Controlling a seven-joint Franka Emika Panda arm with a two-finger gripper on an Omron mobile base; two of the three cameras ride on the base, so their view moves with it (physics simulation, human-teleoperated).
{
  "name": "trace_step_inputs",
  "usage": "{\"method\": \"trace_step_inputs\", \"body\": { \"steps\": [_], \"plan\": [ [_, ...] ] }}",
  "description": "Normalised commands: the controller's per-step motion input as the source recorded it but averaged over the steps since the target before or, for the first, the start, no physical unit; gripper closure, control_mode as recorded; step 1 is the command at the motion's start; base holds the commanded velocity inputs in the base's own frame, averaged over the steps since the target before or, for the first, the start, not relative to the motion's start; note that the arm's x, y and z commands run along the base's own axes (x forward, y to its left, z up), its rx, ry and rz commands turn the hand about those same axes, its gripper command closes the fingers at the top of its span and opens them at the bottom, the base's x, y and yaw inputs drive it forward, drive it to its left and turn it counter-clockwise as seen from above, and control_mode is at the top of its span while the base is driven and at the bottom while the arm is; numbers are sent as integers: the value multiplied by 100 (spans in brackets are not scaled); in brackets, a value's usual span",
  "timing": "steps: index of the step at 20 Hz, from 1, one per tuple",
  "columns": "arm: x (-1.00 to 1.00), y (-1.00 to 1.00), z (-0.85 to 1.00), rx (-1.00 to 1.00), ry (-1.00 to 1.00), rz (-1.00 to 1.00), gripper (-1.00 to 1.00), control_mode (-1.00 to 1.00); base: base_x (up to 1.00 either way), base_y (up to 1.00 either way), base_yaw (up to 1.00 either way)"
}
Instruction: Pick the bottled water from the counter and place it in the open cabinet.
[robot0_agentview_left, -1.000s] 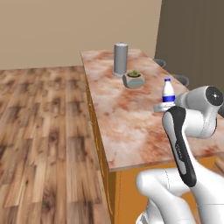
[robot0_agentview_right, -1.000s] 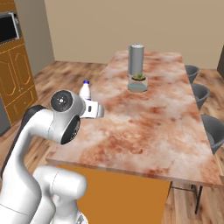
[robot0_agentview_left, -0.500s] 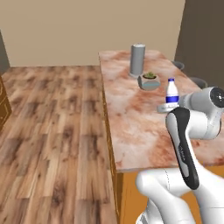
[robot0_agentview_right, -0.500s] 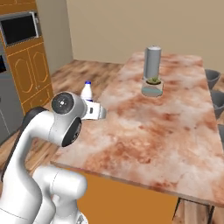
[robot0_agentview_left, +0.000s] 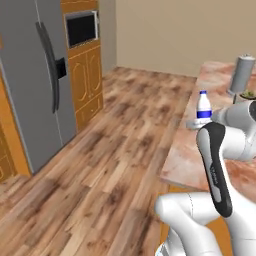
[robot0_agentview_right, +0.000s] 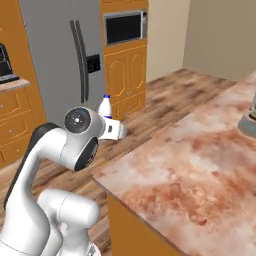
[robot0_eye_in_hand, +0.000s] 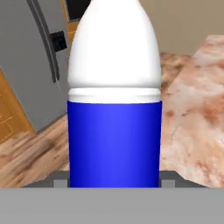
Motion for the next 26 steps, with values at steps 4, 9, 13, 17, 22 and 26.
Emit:
{"method": "trace_step_inputs", "body": {
  "steps": [4,9,13,17,22,26],
  "plan": [
    [0,0,0,0,0,0,100,100,-6,5,99],
    [0,0,0,0,0,0,100,100,-2,0,85],
    [0,0,0,0,0,0,100,100,5,-1,43],
    [0,0,0,0,0,0,100,100,49,14,0],
    [0,0,0,0,0,0,100,100,79,87,-13],
    [0,0,0,0,0,0,100,100,92,100,-10]
  ]
}}
